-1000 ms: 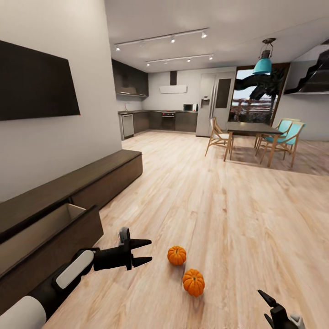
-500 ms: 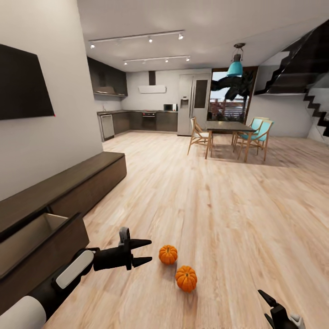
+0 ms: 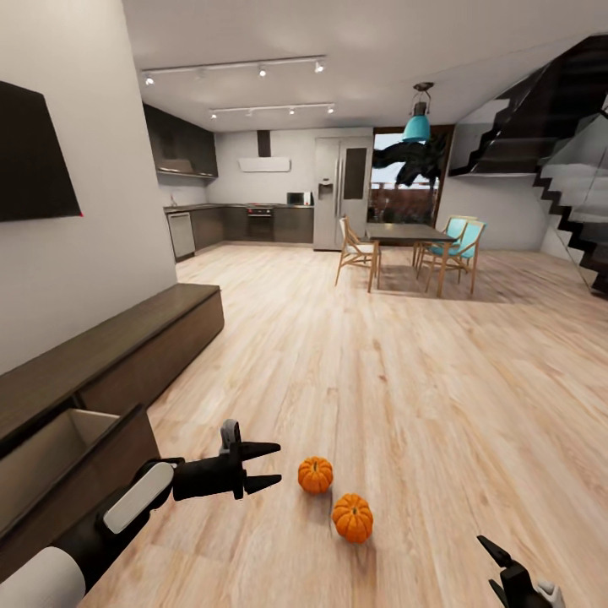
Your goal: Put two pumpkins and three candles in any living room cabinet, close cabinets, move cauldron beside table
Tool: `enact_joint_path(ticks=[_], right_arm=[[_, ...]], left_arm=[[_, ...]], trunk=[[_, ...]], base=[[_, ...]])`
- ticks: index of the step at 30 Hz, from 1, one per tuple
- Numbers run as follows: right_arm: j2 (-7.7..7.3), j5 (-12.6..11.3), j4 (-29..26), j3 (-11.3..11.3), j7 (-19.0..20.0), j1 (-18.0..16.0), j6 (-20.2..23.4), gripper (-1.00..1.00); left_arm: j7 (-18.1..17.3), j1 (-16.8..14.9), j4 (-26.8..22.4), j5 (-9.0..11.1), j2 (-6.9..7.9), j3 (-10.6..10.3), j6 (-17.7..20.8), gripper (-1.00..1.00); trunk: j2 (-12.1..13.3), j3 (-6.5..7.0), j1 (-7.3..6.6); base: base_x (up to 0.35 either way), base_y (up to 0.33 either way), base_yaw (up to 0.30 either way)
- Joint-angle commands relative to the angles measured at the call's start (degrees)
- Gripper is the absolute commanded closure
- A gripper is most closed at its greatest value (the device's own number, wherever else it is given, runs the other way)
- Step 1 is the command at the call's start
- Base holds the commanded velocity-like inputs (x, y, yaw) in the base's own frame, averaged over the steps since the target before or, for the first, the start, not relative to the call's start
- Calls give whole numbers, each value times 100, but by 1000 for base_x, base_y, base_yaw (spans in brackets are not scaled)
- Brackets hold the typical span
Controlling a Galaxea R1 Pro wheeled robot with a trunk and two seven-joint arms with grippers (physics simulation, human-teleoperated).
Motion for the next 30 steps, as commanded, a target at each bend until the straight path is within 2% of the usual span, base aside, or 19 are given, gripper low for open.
enact_joint_path(ticks=[1, 6, 21, 25, 28, 30], right_arm=[[3, -58, 21, 48, 18, -8, 52, -100], [9, -42, 19, 48, -31, -6, 49, -100], [11, -51, 14, 48, -42, -6, 41, -100], [14, -41, 12, 59, -75, -5, -227, -100], [41, -24, 7, 88, -296, -7, -311, -100], [54, -26, -5, 102, -768, -8, -349, -100]], left_arm=[[-27, -6, 1, 7, 6, -18, 8, -100], [-27, -6, -6, 7, 15, -14, 8, -100], [-27, -6, -6, 7, 6, -18, 7, -100], [-27, -6, -6, -1, 0, -23, 1, -100], [-26, -6, -6, -2, -7, -41, -2, -100], [-21, -6, -6, -2, -13, -59, -6, -100]], trunk=[[-2, -6, 1], [-2, -6, 1], [-2, -6, 1], [-2, -6, 1], [-2, -6, 1], [-2, -6, 1]], base=[[266, 144, -3], [171, 51, -1], [7, 2, 0], [0, 0, 0], [0, -42, 0], [0, -88, 0]])
